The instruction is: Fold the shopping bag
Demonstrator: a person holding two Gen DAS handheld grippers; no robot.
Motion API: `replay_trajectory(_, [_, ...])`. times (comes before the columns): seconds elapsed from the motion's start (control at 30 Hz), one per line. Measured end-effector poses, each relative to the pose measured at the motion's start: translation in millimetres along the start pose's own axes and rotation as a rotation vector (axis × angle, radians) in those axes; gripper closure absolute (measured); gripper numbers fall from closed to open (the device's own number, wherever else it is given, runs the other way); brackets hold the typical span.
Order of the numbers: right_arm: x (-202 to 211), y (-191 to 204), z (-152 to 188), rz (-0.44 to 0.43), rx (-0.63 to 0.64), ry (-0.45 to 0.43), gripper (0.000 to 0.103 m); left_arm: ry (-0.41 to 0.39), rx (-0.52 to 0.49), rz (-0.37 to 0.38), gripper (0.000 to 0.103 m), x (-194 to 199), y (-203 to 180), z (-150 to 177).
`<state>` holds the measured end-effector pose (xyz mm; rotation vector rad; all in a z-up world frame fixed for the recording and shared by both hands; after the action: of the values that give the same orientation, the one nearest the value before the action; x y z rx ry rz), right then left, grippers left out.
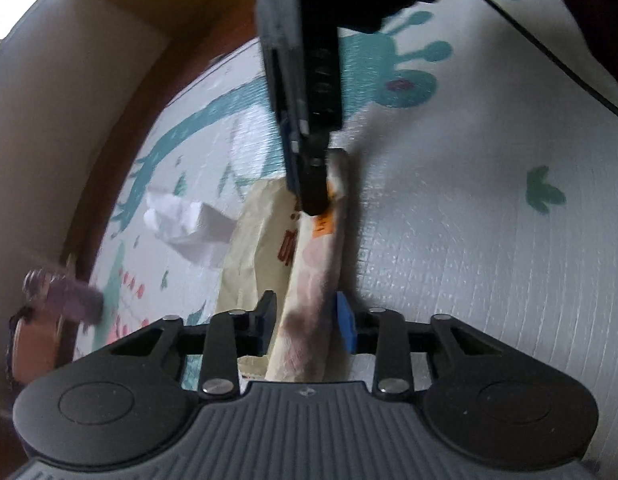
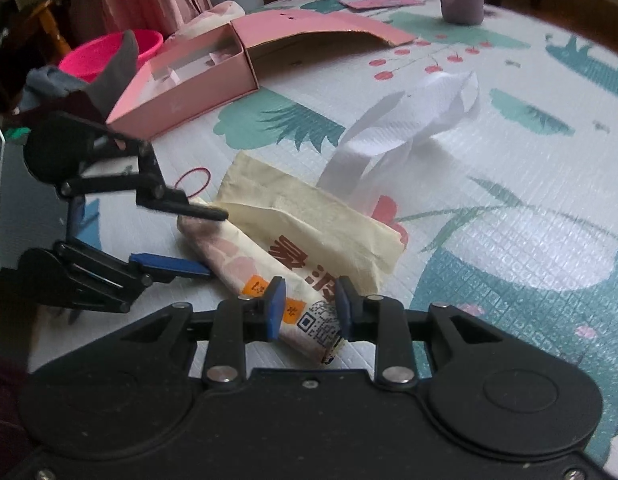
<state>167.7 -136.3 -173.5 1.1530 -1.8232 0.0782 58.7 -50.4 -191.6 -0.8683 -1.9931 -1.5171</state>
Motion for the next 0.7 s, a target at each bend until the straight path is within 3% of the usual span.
replay_trajectory(0.13, [1,-3,0,-0.037,-0.028,0.005,0.077,-0.03,0.008,0.036,0.086,-1,1,5])
replay_trajectory(0.2, [1,-4,0,-0.047,-0.034,0.007,0.077,-0.044,-0.035,0.034,0.085,-4,1,7])
replay_trajectory(0.33, [1,-3,0,-0.049,-0.04,0.011,0.077,-0.087,-0.28,-0.126,0.085,0,-25,13])
replay_trajectory(0.43, [1,-3,0,-0.049,-0.028,0.016,0.077,-0.089,-0.23,-0.142,0.085,-2,-25,15])
replay_trajectory(0.57, [0,-7,-3,-0.065,-0.033,0.03,0.077,-0.077,-0.108,-0.067,0.087,-7,-12,13])
replay_trajectory(0.63, [-1,-8,-3,-0.071,-0.045,0.026,0.077,-0.035,0.015,0.051,0.087,-12,7,8])
replay_trajectory(0.7, [1,-6,-3,-0.064,-0.02,0.02,0.077,-0.012,0.071,0.144,0.087,-16,21,6])
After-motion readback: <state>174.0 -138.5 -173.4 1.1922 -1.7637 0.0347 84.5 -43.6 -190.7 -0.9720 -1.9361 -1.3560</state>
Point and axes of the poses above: each gripper's, at about its wrist camera, not at the fingertips, and x roughly against the way its jaws point, y to its left, z to its underside, the point moved 7 cm from there along -x, roughly the way its jaws point, and after that the axes turned 7 degrees about -x, right-handed, at the moved point
